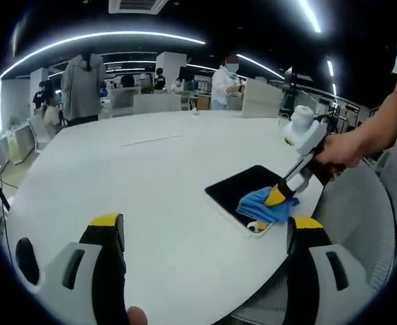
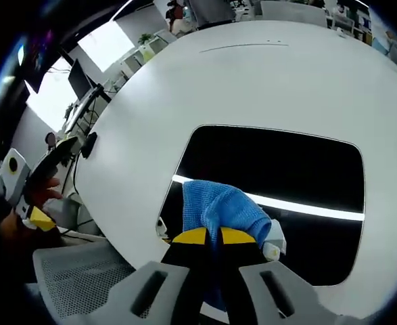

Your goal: Wipe the mirror surface with the cleaning cloth until all visible marks leave the cleaned area.

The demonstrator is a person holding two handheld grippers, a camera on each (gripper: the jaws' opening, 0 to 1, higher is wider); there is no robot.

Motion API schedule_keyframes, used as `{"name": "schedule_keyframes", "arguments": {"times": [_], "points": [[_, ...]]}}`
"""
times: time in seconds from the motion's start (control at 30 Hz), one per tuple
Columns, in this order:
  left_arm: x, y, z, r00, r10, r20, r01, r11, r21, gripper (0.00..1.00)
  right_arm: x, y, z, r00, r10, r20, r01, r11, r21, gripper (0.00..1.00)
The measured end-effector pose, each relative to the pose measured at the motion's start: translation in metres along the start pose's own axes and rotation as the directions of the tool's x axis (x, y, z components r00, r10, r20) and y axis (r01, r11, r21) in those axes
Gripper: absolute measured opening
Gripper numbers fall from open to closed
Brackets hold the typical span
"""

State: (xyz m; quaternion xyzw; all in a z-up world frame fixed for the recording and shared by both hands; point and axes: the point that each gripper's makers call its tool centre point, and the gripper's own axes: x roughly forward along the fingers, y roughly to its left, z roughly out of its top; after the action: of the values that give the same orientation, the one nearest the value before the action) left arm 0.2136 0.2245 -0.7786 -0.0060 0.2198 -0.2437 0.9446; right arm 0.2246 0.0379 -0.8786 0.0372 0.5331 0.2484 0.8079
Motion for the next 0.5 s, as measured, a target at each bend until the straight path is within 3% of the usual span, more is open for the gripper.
{"name": "schedule_keyframes", "arguments": {"times": [0.27,0.5], "points": [[-0.005,0.001,0.000,1.000,0.016,0.002,-0.016,0.999,0.042,0.99,-0.002,0.004,-0.006,1.000,0.020,-0.013,-0.020,1.000,0.014,0.00],[-0.007,0.000,-0.003,1.000,0.022,0.008,-0.022,1.000,0.015,0.99,-0.004,0.010,-0.015,0.999,0.032,-0.026,-0.032,0.999,0.003,0.00]]}}
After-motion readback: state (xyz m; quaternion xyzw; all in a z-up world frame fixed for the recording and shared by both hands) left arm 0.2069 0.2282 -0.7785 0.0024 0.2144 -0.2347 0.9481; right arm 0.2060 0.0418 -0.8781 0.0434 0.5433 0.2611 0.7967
